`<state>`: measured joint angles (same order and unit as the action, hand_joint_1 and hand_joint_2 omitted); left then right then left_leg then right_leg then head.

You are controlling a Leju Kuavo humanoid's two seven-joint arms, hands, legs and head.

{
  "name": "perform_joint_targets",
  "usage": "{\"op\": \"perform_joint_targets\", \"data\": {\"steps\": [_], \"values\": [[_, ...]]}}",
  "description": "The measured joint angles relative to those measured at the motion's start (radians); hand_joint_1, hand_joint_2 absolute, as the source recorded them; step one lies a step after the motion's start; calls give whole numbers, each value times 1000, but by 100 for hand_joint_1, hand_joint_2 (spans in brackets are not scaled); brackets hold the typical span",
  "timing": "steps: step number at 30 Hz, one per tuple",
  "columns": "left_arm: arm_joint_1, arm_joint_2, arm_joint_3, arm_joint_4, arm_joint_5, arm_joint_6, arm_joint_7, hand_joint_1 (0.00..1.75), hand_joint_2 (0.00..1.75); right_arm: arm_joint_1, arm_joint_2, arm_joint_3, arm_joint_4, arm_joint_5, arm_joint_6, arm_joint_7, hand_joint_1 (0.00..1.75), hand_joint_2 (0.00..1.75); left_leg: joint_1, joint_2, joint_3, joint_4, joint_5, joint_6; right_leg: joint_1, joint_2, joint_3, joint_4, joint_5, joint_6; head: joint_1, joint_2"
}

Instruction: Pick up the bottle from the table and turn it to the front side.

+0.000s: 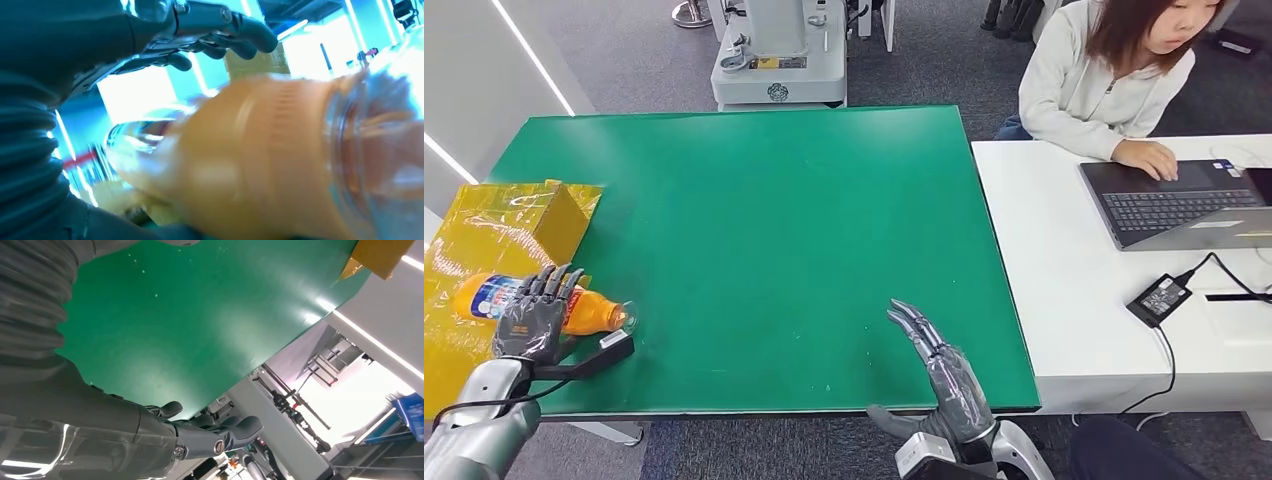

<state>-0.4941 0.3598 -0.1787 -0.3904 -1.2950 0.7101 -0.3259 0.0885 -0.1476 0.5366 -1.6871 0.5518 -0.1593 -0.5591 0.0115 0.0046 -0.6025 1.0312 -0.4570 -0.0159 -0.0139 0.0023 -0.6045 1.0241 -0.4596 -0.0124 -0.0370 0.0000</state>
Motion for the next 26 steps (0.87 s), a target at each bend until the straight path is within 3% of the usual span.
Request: {"op": "perform_joint_targets", "data": {"steps": [3,5,13,19,26], "values": [[60,-85,140,-85,243,1,-260,0,175,2,0,-1,7,-10,2,-10,0,175,0,0,0,0,0,0,0,0,0,0,0,0,0,0],[99,-139,203,-142,432,1,-346,0,175,4,0,-1,15,-16,4,-21,0,175,0,1,0,0,0,0,0,1,0,-1,0,0,0,0],[255,-240,247,-416,645,0,-358,0,175,4,0,-7,62,-51,3,-76,0,175,0,1,-1,0,-1,1,0,1,0,-1,0,0,0,0],[338,-248,256,-616,700,0,-358,0,175,-17,0,-7,116,-99,0,-119,0,175,1,0,-1,0,-1,1,1,0,0,-1,0,0,0,0],[385,-254,206,-884,951,-3,-359,0,175,-42,0,-9,145,-193,-61,-135,0,175,1,-3,-1,1,0,1,1,-3,0,-1,0,0,0,0]]}}
